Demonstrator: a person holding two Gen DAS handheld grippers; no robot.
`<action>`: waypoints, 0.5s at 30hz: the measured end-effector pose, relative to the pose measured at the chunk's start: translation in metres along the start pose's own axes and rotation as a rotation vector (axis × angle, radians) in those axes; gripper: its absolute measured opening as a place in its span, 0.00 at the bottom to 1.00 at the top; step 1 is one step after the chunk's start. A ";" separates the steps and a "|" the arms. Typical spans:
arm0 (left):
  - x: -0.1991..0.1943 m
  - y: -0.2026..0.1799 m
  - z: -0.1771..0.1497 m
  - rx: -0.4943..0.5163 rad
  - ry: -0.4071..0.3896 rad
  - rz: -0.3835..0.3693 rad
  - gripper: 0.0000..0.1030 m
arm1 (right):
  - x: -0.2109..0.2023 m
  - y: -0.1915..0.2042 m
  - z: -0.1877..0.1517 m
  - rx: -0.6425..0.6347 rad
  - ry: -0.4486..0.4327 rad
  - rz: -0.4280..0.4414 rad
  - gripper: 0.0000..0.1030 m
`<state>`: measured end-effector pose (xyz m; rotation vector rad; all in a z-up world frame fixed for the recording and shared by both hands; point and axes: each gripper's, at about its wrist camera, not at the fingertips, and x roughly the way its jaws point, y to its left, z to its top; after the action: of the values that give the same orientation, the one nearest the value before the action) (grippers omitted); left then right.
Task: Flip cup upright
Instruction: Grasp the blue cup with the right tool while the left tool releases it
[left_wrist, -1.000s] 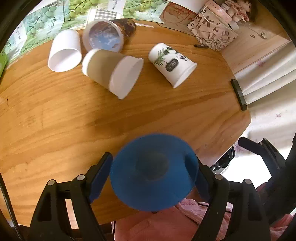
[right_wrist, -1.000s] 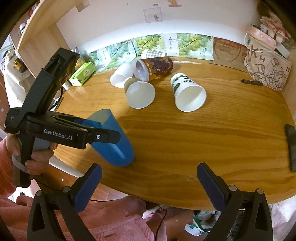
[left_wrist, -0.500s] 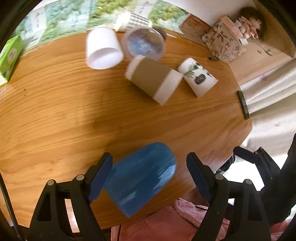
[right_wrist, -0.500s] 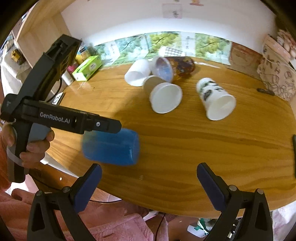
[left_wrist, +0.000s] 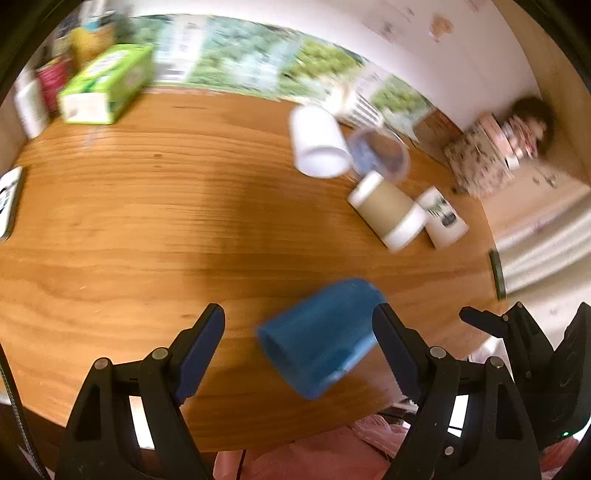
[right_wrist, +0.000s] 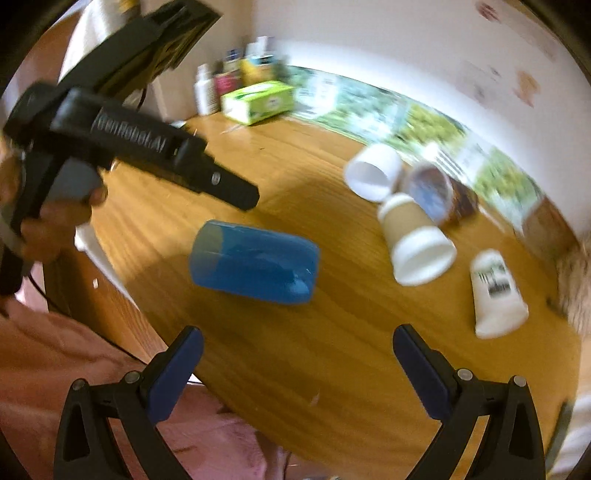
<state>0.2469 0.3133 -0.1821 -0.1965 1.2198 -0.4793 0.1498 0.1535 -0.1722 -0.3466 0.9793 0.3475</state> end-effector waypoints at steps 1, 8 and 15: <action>-0.005 0.006 -0.002 -0.018 -0.021 0.012 0.82 | 0.002 0.003 0.002 -0.031 0.000 -0.002 1.00; -0.025 0.028 -0.023 -0.098 -0.142 0.112 0.82 | 0.016 0.021 0.017 -0.274 0.009 0.012 1.00; -0.041 0.038 -0.052 -0.175 -0.213 0.179 0.82 | 0.029 0.042 0.025 -0.518 0.037 0.046 1.00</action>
<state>0.1972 0.3715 -0.1796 -0.2777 1.0592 -0.1897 0.1651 0.2058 -0.1894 -0.8030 0.9255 0.6405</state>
